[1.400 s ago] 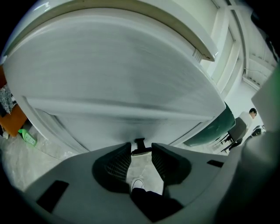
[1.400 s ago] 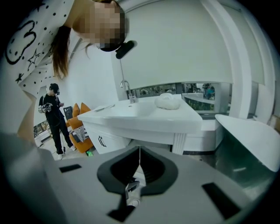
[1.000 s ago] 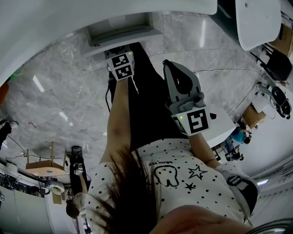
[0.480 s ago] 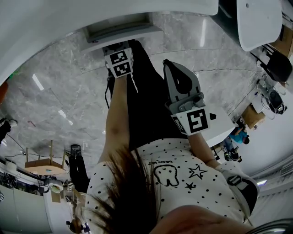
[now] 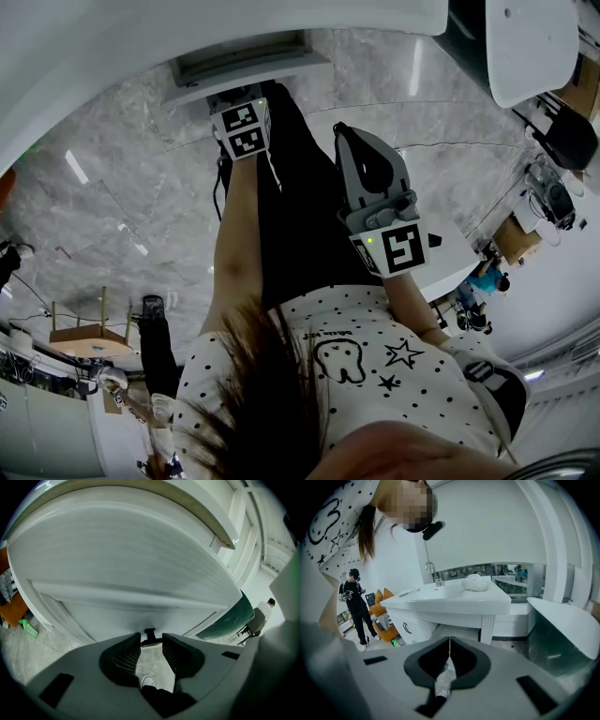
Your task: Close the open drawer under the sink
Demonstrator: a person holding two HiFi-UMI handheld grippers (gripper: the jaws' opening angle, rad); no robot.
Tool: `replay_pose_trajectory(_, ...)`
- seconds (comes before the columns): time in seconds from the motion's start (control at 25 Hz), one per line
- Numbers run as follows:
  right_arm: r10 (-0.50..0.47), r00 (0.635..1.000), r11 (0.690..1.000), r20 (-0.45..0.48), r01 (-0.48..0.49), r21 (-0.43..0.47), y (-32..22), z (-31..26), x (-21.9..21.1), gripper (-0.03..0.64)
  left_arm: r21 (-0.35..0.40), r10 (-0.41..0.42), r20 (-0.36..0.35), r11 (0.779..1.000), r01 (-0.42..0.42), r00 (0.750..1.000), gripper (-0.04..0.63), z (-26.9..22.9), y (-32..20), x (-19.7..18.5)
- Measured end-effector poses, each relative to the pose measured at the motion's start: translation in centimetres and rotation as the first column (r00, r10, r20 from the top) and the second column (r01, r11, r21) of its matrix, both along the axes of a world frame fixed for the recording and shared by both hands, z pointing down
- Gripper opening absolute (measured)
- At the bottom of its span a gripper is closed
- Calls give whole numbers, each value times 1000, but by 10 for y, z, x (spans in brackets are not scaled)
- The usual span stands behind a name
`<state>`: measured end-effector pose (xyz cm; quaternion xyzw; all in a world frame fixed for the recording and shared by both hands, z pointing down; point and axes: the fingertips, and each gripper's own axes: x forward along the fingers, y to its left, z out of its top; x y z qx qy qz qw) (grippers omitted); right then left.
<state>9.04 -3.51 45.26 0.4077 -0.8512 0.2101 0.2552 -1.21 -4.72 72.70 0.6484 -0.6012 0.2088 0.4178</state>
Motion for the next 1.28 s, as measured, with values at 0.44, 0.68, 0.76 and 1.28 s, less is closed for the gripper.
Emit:
replay_pose_trajectory(0.44, 2, 1000, 1000, 3, -2, -7, 0, 2, 0, 15, 32, -11, 2, 999, 11, 1000, 146, -3, -22, -8)
replay_pose_trajectory(0.68, 3, 1000, 1000, 1, -3, -11, 0, 2, -3, 15, 41, -18, 5, 999, 18, 1000, 146, -4, -28, -15)
replay_pose_trajectory(0.76, 2, 1000, 1000, 1, -2, -13, 0, 2, -4, 15, 42, -20, 5, 999, 20, 1000, 146, -4, -29, -17)
replay_pose_trajectory(1.28, 4, 1000, 1000, -1, -4, -19, -3, 3, -3, 15, 60, -26, 7, 998, 26, 1000, 146, -6, -40, -19)
